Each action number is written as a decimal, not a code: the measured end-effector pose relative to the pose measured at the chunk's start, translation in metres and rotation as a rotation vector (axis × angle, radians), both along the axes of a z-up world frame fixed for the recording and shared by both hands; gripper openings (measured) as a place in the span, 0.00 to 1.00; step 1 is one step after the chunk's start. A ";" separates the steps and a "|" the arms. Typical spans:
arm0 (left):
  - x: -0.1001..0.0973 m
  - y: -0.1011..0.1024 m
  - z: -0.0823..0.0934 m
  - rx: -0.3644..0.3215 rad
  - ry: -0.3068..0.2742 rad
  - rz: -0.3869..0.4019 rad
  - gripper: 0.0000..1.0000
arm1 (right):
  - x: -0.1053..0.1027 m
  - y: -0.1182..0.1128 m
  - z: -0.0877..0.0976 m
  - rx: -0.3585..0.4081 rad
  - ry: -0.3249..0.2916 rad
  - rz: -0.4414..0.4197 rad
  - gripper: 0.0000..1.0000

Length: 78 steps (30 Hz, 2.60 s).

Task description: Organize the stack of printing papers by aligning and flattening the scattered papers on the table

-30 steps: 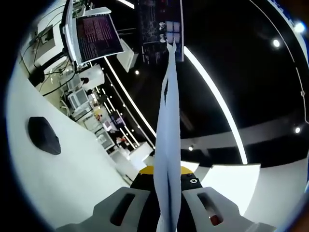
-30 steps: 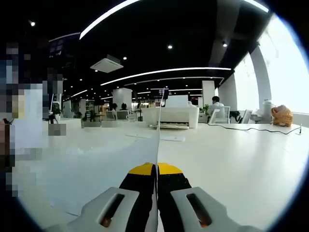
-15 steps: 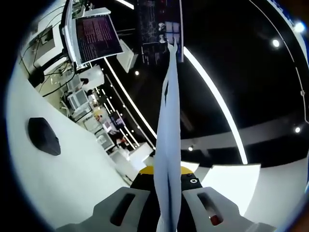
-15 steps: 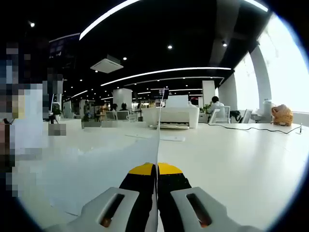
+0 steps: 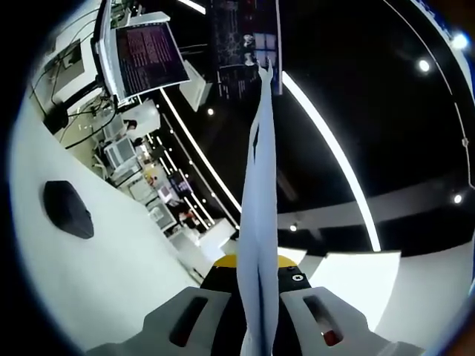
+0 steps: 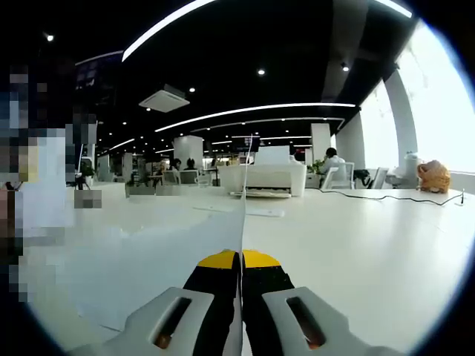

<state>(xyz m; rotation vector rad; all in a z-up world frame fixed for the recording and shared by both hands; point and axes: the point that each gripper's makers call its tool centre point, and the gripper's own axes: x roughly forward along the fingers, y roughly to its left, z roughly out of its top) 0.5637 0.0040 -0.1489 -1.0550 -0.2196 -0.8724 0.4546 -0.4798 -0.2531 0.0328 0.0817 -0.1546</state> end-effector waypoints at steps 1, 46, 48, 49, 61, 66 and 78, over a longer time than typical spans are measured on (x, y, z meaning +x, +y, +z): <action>0.000 0.000 0.000 0.001 0.000 0.000 0.06 | 0.000 0.000 0.000 0.001 -0.001 -0.001 0.00; -0.002 0.005 0.008 -0.008 -0.012 -0.012 0.06 | 0.002 0.001 -0.009 0.019 0.041 0.006 0.00; -0.003 0.005 0.008 -0.011 -0.013 -0.010 0.06 | 0.002 0.000 -0.008 0.027 0.035 0.005 0.00; -0.003 0.005 0.007 -0.012 -0.012 -0.008 0.06 | 0.001 0.000 -0.008 0.029 0.033 0.004 0.00; -0.003 0.003 0.001 -0.010 -0.004 -0.008 0.06 | 0.001 0.002 -0.008 0.031 0.029 0.011 0.00; -0.002 0.003 0.003 -0.012 -0.008 -0.007 0.06 | 0.001 0.001 -0.007 0.036 0.023 0.008 0.00; -0.001 0.002 -0.001 -0.024 0.003 -0.016 0.06 | 0.001 0.000 -0.007 0.038 0.021 0.007 0.00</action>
